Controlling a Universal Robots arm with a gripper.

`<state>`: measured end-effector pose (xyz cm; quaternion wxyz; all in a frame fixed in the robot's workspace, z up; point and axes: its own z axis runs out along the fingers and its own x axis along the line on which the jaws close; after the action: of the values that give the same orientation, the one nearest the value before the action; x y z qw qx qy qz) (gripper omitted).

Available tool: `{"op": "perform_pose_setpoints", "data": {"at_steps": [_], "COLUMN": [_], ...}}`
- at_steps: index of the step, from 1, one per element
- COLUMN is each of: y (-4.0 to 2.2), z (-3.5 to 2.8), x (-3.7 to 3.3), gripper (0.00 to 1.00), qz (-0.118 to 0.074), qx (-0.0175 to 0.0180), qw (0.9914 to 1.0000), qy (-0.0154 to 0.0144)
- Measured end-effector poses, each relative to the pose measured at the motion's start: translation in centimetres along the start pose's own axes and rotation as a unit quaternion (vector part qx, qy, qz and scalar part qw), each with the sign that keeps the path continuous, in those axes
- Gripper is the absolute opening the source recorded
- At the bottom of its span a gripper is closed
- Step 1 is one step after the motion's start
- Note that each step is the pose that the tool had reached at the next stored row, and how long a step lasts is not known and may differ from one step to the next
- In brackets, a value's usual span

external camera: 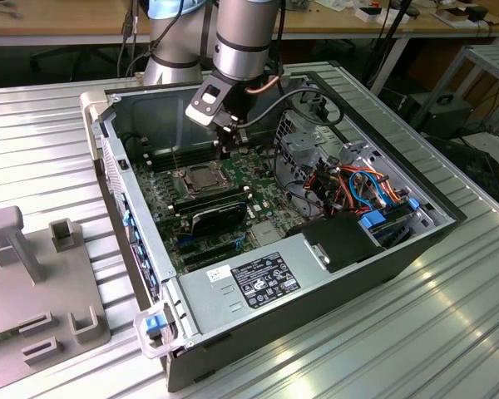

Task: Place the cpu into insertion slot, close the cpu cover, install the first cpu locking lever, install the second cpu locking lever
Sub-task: 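Close the cpu cover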

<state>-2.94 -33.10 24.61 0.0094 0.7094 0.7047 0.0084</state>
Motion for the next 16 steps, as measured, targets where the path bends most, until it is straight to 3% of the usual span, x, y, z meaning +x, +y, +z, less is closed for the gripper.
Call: {"op": "perform_pose_setpoints", "data": {"at_steps": [16], "y": [-0.29], "z": [0.00], "x": [0.00], "gripper": [0.11], "qz": [0.000], "qx": [0.0000], "qw": [1.00000], "qy": [0.0000]}}
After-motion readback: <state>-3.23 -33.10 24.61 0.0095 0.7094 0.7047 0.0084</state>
